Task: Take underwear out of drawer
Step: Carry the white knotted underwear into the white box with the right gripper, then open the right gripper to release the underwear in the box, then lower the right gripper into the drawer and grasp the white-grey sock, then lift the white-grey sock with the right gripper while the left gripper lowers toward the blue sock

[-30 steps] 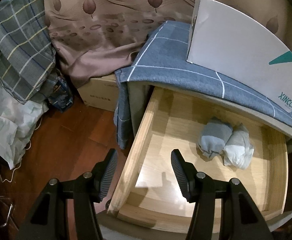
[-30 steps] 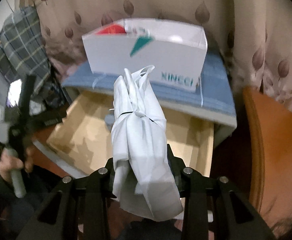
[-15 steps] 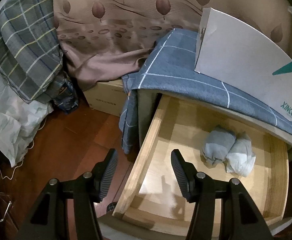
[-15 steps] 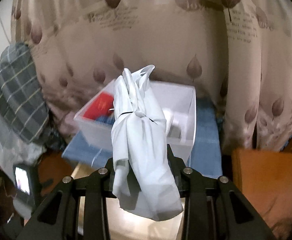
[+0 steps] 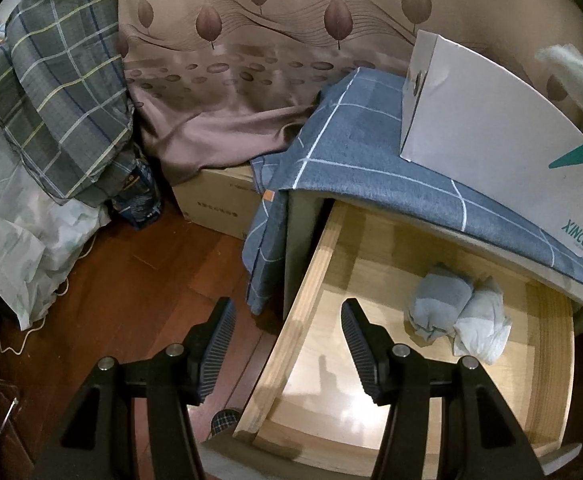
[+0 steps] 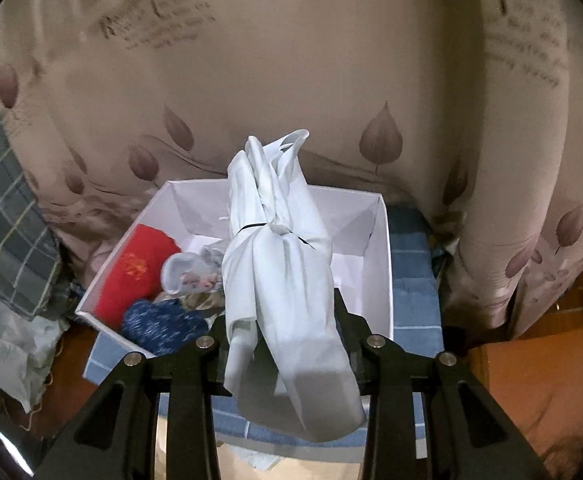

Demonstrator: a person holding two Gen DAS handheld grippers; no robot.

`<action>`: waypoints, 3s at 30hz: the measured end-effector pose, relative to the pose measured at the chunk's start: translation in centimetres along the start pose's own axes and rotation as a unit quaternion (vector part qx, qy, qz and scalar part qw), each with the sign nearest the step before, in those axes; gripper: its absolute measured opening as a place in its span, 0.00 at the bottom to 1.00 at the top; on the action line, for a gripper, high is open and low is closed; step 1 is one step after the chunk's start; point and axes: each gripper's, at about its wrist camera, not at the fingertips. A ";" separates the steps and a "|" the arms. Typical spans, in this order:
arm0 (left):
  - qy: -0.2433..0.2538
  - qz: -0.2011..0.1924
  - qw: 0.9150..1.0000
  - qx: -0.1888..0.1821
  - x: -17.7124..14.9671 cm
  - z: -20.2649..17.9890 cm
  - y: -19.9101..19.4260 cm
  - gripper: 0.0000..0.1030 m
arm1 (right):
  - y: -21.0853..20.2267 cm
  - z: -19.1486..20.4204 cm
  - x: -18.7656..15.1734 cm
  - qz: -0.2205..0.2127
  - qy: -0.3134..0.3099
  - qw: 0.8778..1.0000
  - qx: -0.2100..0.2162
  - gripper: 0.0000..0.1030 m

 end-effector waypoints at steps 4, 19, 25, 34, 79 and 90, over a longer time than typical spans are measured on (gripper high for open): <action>-0.002 -0.001 1.000 -0.002 0.1 0.1 0.0 0.55 | 2.9 -0.6 0.1 0.025 0.016 1.000 -0.010 0.32; -0.005 0.005 1.000 0.000 0.4 0.2 0.1 0.55 | 6.6 -1.3 -0.8 0.070 0.023 0.997 -0.023 0.48; -0.015 0.009 1.000 0.003 0.4 0.6 0.3 0.55 | 4.0 -0.1 -1.6 0.052 -0.015 0.998 -0.015 0.60; -0.055 0.018 0.998 0.003 0.4 2.3 0.5 0.55 | -2.5 2.1 -6.7 0.031 -0.111 0.992 0.057 0.71; -0.073 0.020 0.997 0.014 0.4 3.1 1.0 0.55 | 18.1 7.8 -23.0 0.189 -0.324 0.925 0.065 0.77; -0.066 0.019 0.998 0.016 0.4 2.8 0.9 0.55 | 17.0 6.8 -23.4 0.243 -0.310 0.915 0.084 0.60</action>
Point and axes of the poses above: each gripper's, at about its wrist camera, not at the fingertips, and y roughly the way its jaws point, z to its left, x to its top, and after that the axes turned 5 degrees about x, right-handed
